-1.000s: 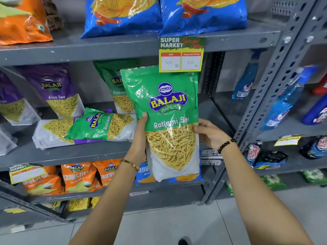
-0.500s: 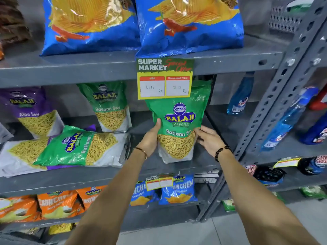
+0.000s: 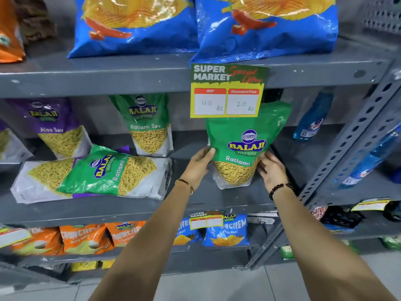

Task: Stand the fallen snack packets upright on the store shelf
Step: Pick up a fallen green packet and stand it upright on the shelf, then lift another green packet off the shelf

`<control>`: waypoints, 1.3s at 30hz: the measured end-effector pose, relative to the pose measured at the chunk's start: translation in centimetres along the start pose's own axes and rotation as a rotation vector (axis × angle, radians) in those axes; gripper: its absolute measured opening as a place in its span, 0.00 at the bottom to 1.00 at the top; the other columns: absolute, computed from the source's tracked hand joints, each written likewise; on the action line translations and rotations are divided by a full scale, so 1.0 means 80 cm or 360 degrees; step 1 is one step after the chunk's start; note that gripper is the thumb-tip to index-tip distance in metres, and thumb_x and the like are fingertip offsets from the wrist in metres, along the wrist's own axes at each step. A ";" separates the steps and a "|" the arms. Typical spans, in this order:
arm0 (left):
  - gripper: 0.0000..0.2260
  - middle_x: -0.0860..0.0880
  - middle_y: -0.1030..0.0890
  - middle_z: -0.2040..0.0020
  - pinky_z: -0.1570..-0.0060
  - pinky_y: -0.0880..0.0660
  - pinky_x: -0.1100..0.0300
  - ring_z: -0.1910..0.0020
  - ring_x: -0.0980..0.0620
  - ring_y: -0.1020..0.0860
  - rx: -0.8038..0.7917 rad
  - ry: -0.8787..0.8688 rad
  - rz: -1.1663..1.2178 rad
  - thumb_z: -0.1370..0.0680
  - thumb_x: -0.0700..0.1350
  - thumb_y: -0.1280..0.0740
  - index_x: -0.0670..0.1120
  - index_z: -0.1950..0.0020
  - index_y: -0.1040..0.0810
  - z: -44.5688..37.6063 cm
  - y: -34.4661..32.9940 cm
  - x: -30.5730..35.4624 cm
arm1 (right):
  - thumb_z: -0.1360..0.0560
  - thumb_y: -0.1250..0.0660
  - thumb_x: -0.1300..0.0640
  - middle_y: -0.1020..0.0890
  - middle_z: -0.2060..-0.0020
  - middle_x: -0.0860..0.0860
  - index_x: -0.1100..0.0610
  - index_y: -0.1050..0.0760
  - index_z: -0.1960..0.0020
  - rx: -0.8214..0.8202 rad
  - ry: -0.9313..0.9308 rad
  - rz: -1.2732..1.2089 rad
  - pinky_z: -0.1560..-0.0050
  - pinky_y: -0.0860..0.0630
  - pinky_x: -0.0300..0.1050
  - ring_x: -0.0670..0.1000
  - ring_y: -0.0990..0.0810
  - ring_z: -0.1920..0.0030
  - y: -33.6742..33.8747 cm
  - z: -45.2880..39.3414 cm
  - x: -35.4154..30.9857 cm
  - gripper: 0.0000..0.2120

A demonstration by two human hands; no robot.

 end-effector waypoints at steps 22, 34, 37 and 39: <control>0.28 0.45 0.30 0.45 0.33 0.34 0.53 0.52 0.48 0.27 0.0893 0.0363 0.0902 0.22 0.57 0.40 0.43 0.27 0.38 0.179 0.236 -0.040 | 0.27 0.34 0.54 0.25 0.36 0.58 0.61 0.27 0.38 0.0063 -0.0153 0.0640 0.36 0.30 0.51 0.56 0.28 0.35 -0.195 0.167 0.124 0.19; 0.29 0.44 0.29 0.30 0.31 0.33 0.51 0.32 0.45 0.29 0.1197 0.0307 0.1212 0.23 0.63 0.46 0.47 0.28 0.37 0.129 0.248 -0.047 | 0.26 0.37 0.45 0.23 0.37 0.53 0.54 0.25 0.38 -0.0693 0.0116 0.1645 0.44 0.32 0.41 0.53 0.26 0.38 -0.346 0.063 0.129 0.20; 0.30 0.44 0.30 0.29 0.29 0.35 0.49 0.31 0.45 0.30 0.1153 0.0292 0.1176 0.23 0.64 0.48 0.47 0.28 0.37 0.125 0.252 -0.049 | 0.27 0.37 0.41 0.23 0.36 0.54 0.53 0.24 0.38 -0.0775 0.0014 0.1797 0.45 0.33 0.41 0.55 0.26 0.37 -0.349 0.054 0.140 0.22; 0.32 0.45 0.31 0.28 0.29 0.36 0.49 0.30 0.45 0.31 0.1130 0.0299 0.1133 0.24 0.66 0.49 0.48 0.26 0.39 0.125 0.255 -0.052 | 0.29 0.34 0.40 0.22 0.38 0.53 0.53 0.23 0.40 -0.0809 -0.0056 0.1833 0.45 0.32 0.41 0.53 0.25 0.41 -0.347 0.049 0.147 0.23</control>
Point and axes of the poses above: each hand's wrist, its own z-axis away from the middle knuckle, its own y-axis out of the back of the hand, x = y × z, the point moved 7 cm from there along -z, towards the middle knuckle
